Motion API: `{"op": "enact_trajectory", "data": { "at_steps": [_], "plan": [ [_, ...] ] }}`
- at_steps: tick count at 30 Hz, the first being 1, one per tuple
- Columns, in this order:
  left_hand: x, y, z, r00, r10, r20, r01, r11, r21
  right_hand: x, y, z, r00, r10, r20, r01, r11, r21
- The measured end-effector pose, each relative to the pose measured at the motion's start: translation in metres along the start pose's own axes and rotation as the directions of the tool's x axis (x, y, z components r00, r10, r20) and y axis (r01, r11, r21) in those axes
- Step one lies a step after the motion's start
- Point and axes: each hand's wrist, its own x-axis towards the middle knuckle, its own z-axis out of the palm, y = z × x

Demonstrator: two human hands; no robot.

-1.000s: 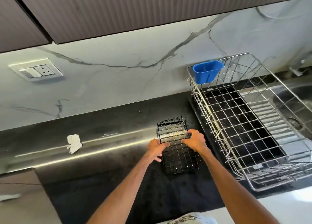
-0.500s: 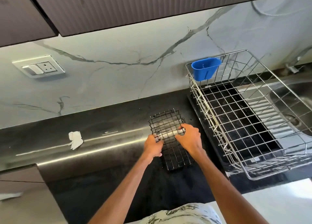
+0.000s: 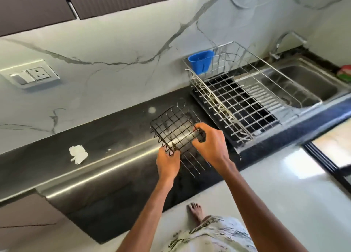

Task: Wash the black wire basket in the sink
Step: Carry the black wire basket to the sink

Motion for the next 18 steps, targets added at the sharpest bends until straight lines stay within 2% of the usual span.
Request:
{"op": "enact_trajectory", "data": {
  "at_steps": [3,8,13,18],
  "plan": [
    [-0.035,-0.003,-0.005,0.995,0.092,0.029,-0.093,0.995,0.047,-0.039,0.003,-0.013,0.996,0.026,-0.080,-0.025,1.000,0.012],
    [-0.083,-0.012,0.003,0.965,0.196,0.174,-0.210,0.975,0.066,-0.105,0.011,-0.044,0.967,0.097,-0.234,-0.076,0.992,0.099],
    [-0.121,0.000,0.035,0.925,0.230,0.303,-0.261,0.963,0.064,-0.148,0.037,-0.083,0.914,0.141,-0.380,-0.125,0.990,0.067],
    [-0.150,0.010,0.087,0.894,0.242,0.376,-0.276,0.960,0.038,-0.164,0.080,-0.126,0.854,0.207,-0.477,-0.171,0.978,0.118]
  ]
}}
